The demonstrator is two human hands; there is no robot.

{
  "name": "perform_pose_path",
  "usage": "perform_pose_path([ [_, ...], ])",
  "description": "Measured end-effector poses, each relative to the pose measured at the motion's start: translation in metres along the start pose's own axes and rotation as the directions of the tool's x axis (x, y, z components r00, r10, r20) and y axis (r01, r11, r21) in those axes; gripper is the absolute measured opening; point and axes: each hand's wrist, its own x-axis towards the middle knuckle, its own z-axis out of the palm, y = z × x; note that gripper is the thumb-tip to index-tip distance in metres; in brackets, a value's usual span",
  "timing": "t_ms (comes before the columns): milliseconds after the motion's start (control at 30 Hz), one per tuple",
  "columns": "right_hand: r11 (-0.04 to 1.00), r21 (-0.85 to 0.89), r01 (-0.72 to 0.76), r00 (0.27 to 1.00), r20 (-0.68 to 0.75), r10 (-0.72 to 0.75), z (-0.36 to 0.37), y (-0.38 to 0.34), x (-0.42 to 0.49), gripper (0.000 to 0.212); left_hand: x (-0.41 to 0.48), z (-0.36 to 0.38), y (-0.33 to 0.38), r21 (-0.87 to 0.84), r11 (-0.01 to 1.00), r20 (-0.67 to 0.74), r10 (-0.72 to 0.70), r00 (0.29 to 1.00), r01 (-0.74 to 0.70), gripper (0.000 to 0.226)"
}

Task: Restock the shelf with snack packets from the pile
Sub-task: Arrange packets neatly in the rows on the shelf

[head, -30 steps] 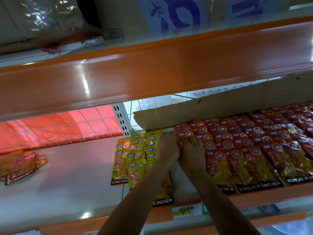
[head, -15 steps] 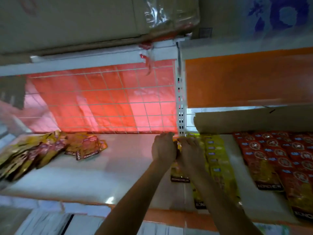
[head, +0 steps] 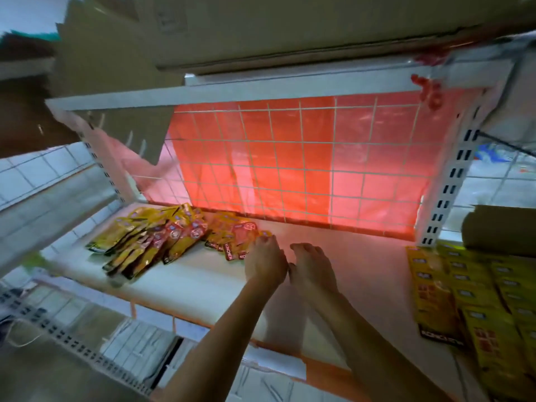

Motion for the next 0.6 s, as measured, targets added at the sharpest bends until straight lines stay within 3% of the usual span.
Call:
perform_pose_path([
  [267,0.999,-0.036,0.03,0.999,0.025,-0.029,0.041,-0.053,0.034,0.051,0.022,-0.014,-0.085,0.06,0.984,-0.084,-0.162,0.983,0.167,0.033],
  [433,0.998,-0.063,-0.005,1.0,0.016,0.006,0.058,-0.073,0.056,0.046,0.041,-0.022,-0.135,0.027,0.964,-0.148,-0.259,0.955,0.265,0.053],
  [600,0.997,-0.073,0.008,1.0,0.013,-0.007,0.069,-0.086,0.07,0.042,0.055,-0.022,-0.164,0.061,0.964,-0.067,-0.256,0.964,0.261,0.059],
])
